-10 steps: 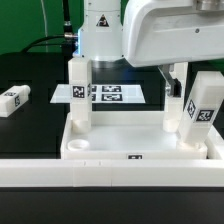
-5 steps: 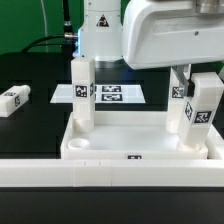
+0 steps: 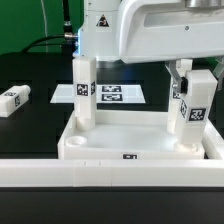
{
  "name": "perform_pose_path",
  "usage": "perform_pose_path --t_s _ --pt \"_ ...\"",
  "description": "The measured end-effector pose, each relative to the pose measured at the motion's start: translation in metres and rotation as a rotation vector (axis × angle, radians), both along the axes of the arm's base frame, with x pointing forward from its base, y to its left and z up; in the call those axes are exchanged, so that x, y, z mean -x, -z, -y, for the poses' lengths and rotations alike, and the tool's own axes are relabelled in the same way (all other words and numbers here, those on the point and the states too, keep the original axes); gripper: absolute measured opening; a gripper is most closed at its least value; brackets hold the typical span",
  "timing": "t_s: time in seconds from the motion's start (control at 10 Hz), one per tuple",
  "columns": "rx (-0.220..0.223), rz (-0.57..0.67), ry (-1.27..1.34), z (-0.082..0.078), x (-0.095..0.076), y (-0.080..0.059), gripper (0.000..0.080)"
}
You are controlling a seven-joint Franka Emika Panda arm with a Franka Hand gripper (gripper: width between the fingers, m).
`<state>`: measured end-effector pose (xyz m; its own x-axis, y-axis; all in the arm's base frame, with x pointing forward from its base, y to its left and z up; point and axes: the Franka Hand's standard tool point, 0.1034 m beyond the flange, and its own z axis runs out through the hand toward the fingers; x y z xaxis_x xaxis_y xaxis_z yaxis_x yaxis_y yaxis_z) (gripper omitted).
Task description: Assemble desk
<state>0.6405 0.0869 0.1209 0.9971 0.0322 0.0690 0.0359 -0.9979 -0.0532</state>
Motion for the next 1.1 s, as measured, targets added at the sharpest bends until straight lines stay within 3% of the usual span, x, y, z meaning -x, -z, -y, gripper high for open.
perform_pose_path --t_s 0.2,0.9,1.1 --pt "0.002 0.057 0.028 0.0004 0.0034 0.0002 0.0290" --pt "0.000 0.057 0.054 0.0014 0.0026 -0.0001 0.0291" --pt "-0.015 0.049 0.187 0.0012 0.0026 -0.0001 0.0291"
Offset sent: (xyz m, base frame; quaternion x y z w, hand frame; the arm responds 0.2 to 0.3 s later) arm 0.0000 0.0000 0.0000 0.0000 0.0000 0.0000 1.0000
